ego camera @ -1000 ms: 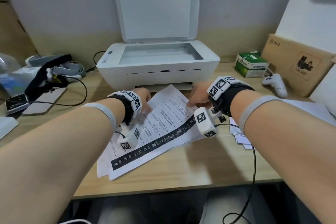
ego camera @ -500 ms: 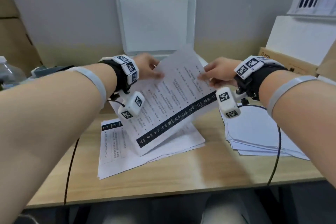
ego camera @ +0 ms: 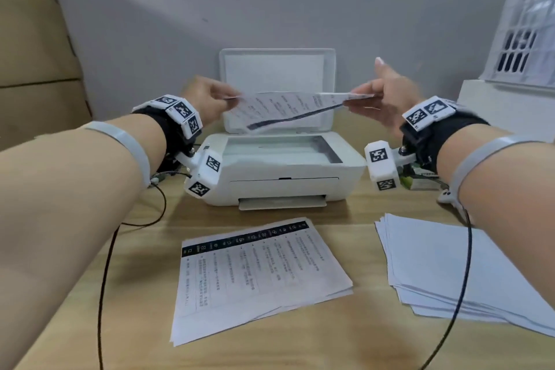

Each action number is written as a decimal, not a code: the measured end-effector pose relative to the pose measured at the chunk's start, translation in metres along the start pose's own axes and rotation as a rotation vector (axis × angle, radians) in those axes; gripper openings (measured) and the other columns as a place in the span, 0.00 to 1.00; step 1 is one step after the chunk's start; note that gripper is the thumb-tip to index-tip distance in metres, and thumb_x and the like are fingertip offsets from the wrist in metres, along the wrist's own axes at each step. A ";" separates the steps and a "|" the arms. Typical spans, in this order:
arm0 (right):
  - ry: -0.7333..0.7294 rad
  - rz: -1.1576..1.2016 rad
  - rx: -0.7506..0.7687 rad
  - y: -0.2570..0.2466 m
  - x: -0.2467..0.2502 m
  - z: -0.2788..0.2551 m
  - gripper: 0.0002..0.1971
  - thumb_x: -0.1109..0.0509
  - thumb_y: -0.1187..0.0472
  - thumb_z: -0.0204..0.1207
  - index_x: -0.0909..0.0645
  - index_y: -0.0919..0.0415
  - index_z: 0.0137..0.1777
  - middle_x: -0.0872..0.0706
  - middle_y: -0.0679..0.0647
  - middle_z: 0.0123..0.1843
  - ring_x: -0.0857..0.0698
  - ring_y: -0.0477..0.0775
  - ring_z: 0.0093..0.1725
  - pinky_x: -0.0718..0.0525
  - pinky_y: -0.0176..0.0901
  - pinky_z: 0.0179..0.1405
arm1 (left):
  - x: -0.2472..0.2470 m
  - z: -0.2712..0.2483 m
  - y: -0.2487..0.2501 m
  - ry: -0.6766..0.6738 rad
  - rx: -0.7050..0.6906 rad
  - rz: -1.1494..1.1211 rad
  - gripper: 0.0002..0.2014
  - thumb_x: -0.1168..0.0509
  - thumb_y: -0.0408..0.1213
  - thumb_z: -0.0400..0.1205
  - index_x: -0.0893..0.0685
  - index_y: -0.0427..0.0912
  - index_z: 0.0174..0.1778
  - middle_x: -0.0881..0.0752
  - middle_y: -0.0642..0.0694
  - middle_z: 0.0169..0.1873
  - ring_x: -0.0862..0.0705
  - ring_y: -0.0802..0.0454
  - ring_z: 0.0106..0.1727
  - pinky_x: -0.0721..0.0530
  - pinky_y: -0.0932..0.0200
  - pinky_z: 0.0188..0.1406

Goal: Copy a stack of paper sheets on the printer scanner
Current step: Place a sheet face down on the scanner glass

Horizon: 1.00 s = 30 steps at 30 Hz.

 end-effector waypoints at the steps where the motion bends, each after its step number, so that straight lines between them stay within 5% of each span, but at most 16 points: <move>1: 0.019 -0.066 0.006 0.004 -0.002 0.005 0.31 0.43 0.43 0.85 0.14 0.75 0.48 0.10 0.64 0.44 0.11 0.57 0.42 0.11 0.42 0.38 | 0.000 0.002 -0.007 0.025 -0.001 -0.029 0.06 0.26 0.42 0.78 0.08 0.58 0.47 0.08 0.51 0.49 0.12 0.54 0.51 0.14 0.54 0.60; 4: -0.027 -0.301 -0.029 0.022 -0.012 0.022 0.15 0.30 0.55 0.79 0.12 0.68 0.55 0.12 0.54 0.42 0.13 0.45 0.31 0.15 0.32 0.28 | -0.010 0.011 -0.028 0.000 0.012 0.054 0.08 0.27 0.40 0.79 0.08 0.60 0.46 0.09 0.57 0.49 0.14 0.61 0.45 0.18 0.67 0.47; 6: -0.076 -0.523 -0.030 0.041 -0.019 0.037 0.11 0.29 0.62 0.79 0.14 0.59 0.60 0.15 0.50 0.42 0.16 0.39 0.27 0.23 0.24 0.20 | -0.029 0.017 -0.048 -0.118 0.045 0.165 0.09 0.27 0.37 0.79 0.07 0.56 0.49 0.10 0.54 0.51 0.13 0.56 0.52 0.21 0.65 0.53; 8: -0.123 -0.636 -0.056 0.068 -0.028 0.060 0.14 0.28 0.63 0.79 0.15 0.57 0.64 0.14 0.52 0.52 0.14 0.47 0.45 0.16 0.26 0.36 | -0.051 0.027 -0.074 -0.218 0.083 0.257 0.08 0.28 0.38 0.79 0.07 0.52 0.51 0.10 0.51 0.54 0.14 0.52 0.58 0.22 0.64 0.58; 10: -0.181 -0.689 -0.121 0.096 -0.035 0.079 0.18 0.25 0.62 0.76 0.16 0.56 0.65 0.15 0.57 0.64 0.16 0.56 0.60 0.15 0.47 0.62 | -0.069 0.036 -0.098 -0.265 0.128 0.329 0.08 0.28 0.40 0.80 0.07 0.52 0.52 0.10 0.51 0.56 0.15 0.52 0.61 0.21 0.62 0.62; 11: -0.202 -0.739 -0.139 0.106 -0.037 0.087 0.19 0.23 0.61 0.75 0.16 0.55 0.66 0.15 0.57 0.65 0.17 0.57 0.62 0.17 0.52 0.66 | -0.075 0.043 -0.106 -0.282 0.141 0.367 0.08 0.29 0.41 0.80 0.08 0.53 0.52 0.10 0.53 0.55 0.15 0.52 0.61 0.21 0.62 0.62; 14: -0.253 -0.920 -0.155 0.122 -0.044 0.103 0.21 0.24 0.59 0.75 0.17 0.53 0.68 0.17 0.56 0.69 0.18 0.57 0.63 0.22 0.46 0.63 | -0.087 0.055 -0.117 -0.364 0.185 0.489 0.09 0.31 0.42 0.80 0.08 0.59 0.50 0.09 0.58 0.49 0.14 0.53 0.54 0.19 0.63 0.54; 18: -0.276 -1.071 -0.141 0.125 -0.049 0.120 0.19 0.26 0.61 0.77 0.17 0.51 0.68 0.19 0.55 0.70 0.19 0.58 0.66 0.27 0.43 0.56 | -0.088 0.064 -0.108 -0.457 0.199 0.628 0.08 0.31 0.46 0.80 0.08 0.52 0.50 0.12 0.58 0.41 0.18 0.56 0.40 0.22 0.64 0.40; 25: -0.479 -1.251 -0.164 0.128 -0.057 0.119 0.21 0.29 0.49 0.78 0.19 0.46 0.72 0.17 0.49 0.68 0.20 0.53 0.66 0.25 0.44 0.66 | -0.084 0.069 -0.099 -0.687 0.234 0.714 0.21 0.31 0.67 0.71 0.11 0.63 0.56 0.15 0.60 0.63 0.19 0.54 0.63 0.25 0.55 0.68; 30: -0.496 -1.346 -0.111 0.132 -0.060 0.108 0.25 0.29 0.46 0.78 0.24 0.44 0.76 0.25 0.46 0.77 0.26 0.54 0.74 0.31 0.42 0.66 | -0.086 0.069 -0.099 -0.622 0.206 0.683 0.17 0.29 0.60 0.76 0.09 0.58 0.55 0.12 0.57 0.60 0.17 0.54 0.58 0.22 0.59 0.59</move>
Point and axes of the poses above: each hand's wrist, its own z-axis towards the middle knuckle, its own x-axis out of the back of the hand, y = z × x, the point moved 4 cm from there along z, towards the middle knuckle
